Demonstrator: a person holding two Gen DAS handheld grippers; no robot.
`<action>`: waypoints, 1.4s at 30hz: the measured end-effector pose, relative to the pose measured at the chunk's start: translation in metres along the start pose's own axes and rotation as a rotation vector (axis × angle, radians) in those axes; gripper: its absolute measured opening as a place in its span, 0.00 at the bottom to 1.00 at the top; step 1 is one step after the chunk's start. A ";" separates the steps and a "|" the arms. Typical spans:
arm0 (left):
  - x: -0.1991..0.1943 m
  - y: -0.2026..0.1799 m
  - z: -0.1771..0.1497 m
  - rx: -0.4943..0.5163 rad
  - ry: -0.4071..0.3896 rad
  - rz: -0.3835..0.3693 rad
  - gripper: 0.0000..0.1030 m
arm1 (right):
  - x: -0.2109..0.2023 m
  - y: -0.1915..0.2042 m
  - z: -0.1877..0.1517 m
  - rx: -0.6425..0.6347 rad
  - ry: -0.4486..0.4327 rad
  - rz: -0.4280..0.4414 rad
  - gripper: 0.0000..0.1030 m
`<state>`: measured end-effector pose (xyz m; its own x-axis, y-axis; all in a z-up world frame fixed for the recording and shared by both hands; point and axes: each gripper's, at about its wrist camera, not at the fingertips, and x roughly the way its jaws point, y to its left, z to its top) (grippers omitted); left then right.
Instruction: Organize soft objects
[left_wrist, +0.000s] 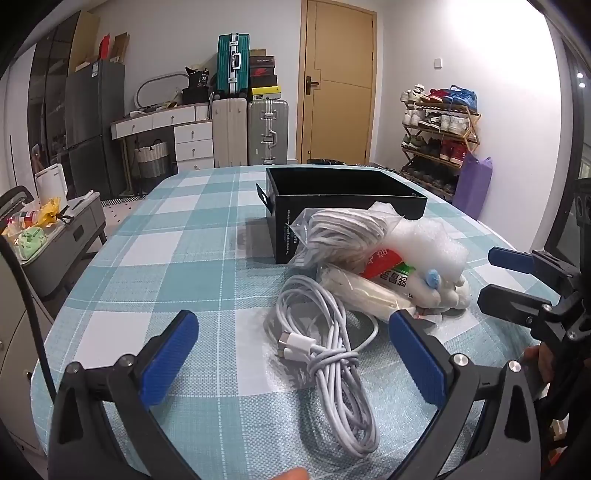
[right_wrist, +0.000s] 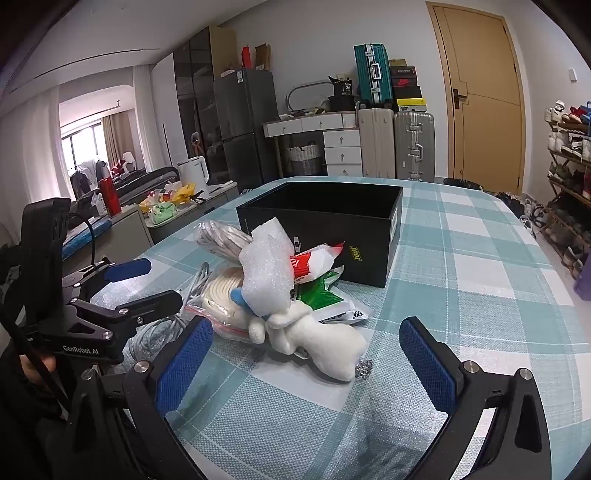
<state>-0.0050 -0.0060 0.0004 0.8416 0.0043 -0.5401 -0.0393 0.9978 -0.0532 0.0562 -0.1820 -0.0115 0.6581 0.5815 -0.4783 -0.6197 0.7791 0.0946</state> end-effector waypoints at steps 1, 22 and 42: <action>0.000 0.000 0.000 0.000 0.001 -0.001 1.00 | 0.003 -0.002 0.000 0.001 0.000 0.000 1.00; -0.001 -0.001 0.000 0.010 0.002 -0.003 1.00 | 0.001 -0.003 0.000 0.005 -0.002 0.002 1.00; -0.002 -0.002 -0.001 0.012 0.000 -0.004 1.00 | 0.001 -0.002 -0.001 0.003 0.002 0.002 1.00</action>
<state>-0.0066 -0.0085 0.0008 0.8417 0.0005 -0.5399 -0.0294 0.9986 -0.0449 0.0575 -0.1833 -0.0131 0.6561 0.5822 -0.4802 -0.6194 0.7789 0.0980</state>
